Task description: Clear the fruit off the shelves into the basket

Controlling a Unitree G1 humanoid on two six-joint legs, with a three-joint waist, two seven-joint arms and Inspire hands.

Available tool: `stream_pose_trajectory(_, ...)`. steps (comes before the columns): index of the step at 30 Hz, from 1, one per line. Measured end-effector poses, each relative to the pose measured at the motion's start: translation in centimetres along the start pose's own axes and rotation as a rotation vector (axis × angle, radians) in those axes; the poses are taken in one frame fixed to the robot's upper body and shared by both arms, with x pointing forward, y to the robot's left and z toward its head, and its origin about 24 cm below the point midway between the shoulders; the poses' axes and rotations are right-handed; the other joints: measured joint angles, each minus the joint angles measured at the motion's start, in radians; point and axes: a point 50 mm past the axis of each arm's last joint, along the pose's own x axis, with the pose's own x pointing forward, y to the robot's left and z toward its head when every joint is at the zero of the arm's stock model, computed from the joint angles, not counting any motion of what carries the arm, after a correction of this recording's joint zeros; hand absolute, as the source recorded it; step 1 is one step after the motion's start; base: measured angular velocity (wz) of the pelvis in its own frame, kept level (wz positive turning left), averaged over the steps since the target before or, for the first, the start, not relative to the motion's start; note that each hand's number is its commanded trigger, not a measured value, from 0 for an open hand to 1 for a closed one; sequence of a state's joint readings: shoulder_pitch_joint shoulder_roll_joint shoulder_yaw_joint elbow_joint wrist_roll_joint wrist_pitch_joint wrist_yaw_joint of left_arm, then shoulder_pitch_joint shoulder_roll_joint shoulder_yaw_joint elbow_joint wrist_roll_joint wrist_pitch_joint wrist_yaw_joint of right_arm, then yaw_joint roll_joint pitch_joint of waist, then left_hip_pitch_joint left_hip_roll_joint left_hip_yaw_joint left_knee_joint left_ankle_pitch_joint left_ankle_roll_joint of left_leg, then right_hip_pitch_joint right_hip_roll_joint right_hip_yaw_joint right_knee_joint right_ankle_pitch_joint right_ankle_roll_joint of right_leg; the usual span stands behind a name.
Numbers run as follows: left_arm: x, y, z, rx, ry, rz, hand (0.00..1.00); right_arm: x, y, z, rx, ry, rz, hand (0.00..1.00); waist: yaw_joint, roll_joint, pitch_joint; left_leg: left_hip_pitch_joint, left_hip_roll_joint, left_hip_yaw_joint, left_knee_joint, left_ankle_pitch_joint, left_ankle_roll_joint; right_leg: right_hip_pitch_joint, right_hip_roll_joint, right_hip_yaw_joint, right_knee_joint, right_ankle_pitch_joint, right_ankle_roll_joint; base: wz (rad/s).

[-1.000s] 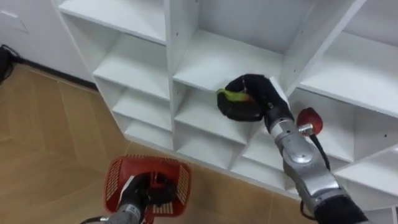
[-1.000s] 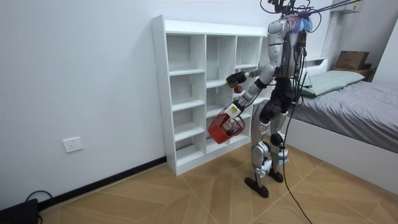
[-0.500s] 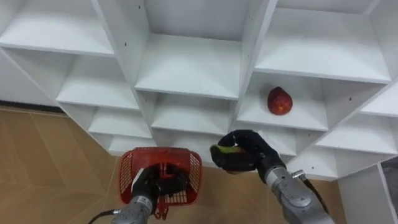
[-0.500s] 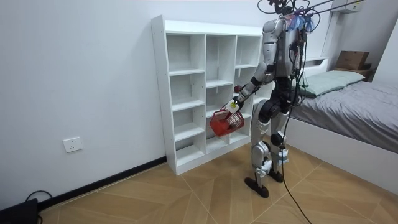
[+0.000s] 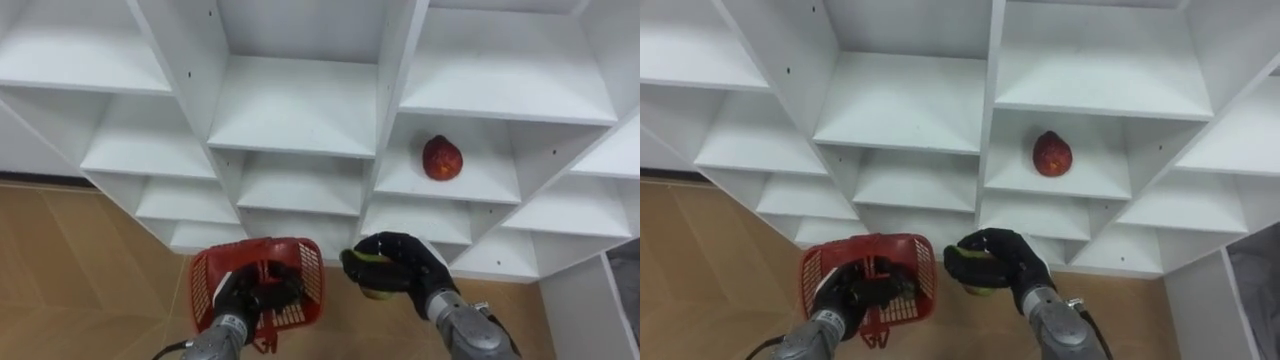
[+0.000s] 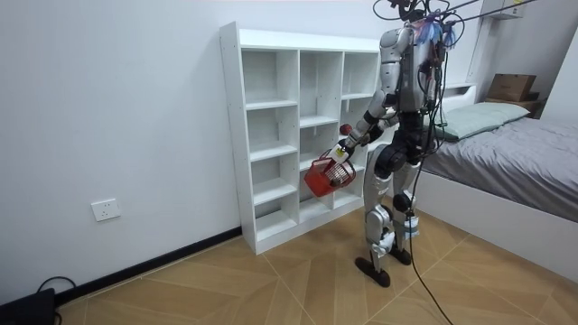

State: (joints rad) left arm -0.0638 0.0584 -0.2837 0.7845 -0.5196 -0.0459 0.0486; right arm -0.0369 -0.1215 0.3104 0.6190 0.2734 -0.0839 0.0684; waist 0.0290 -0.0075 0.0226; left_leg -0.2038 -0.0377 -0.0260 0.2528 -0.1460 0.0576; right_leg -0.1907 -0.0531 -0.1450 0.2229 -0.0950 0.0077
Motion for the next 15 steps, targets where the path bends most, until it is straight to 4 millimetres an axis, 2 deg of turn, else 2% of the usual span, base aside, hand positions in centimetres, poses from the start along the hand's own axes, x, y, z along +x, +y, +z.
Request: stream_pose_trajectory(15,-0.2,-2.2,-0.6,0.088,0.024,-0.168,1.0,-0.2,0.2,-1.1,-0.006,0.048,0.006,1.0,0.001,0.001,-0.0003,0.021,0.008,0.035,-0.019,-0.003,-0.001,-0.001,0.006,0.024,-0.003,0.0,-0.001,-0.06)
